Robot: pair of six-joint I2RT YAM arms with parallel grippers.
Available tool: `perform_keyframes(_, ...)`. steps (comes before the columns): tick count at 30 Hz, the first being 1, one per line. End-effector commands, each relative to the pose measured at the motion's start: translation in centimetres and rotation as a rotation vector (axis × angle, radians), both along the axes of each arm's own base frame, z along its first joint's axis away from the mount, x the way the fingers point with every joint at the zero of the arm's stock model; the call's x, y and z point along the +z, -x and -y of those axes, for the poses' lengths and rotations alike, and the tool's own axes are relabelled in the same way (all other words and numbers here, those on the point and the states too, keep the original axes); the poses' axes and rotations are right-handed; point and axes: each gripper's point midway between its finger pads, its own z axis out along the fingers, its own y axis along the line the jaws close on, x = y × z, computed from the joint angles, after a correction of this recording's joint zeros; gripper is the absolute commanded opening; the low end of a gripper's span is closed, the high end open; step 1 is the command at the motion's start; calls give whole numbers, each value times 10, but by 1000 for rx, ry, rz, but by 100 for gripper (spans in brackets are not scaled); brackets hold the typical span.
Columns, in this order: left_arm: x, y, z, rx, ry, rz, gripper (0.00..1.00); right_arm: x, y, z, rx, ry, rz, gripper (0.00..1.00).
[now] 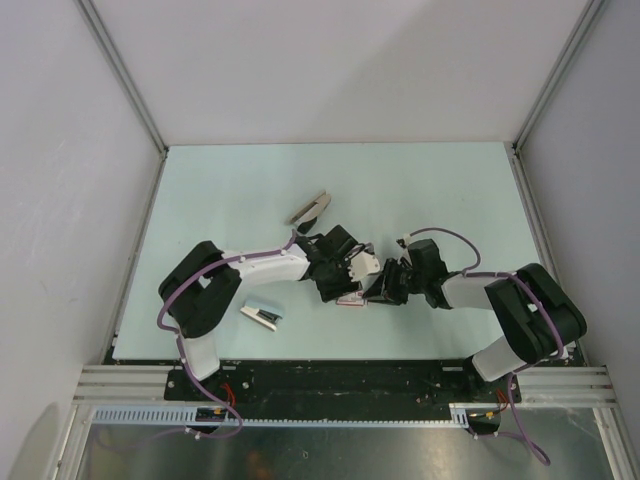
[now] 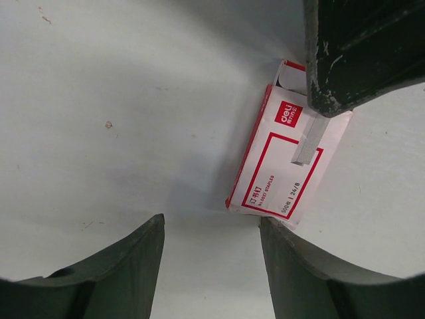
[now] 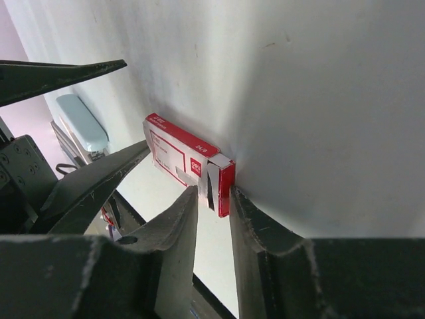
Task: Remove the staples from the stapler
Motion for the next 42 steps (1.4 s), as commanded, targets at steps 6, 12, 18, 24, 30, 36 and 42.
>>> perform_keyframes(6,-3,4,5,-19,-9,6,64,-1,-1,-12,25,-8,0,32)
perform_keyframes(12,1,3,9,-16,4,5,64,0,-1,-6,23,7,0,33)
perform_keyframes(18,13,-3,14,2,32,21,67,2,-1,13,6,47,-6,36)
perform_keyframes(24,47,-22,-1,87,77,71,84,15,0,40,-36,104,14,56)
perform_keyframes(30,108,-41,-24,184,157,125,99,35,-11,46,-62,135,62,72)
perform_keyframes(36,192,-62,-77,372,272,269,99,73,-43,46,-74,249,185,80)
perform_keyframes(42,231,-70,-143,602,320,394,99,117,-66,26,-51,268,292,99)
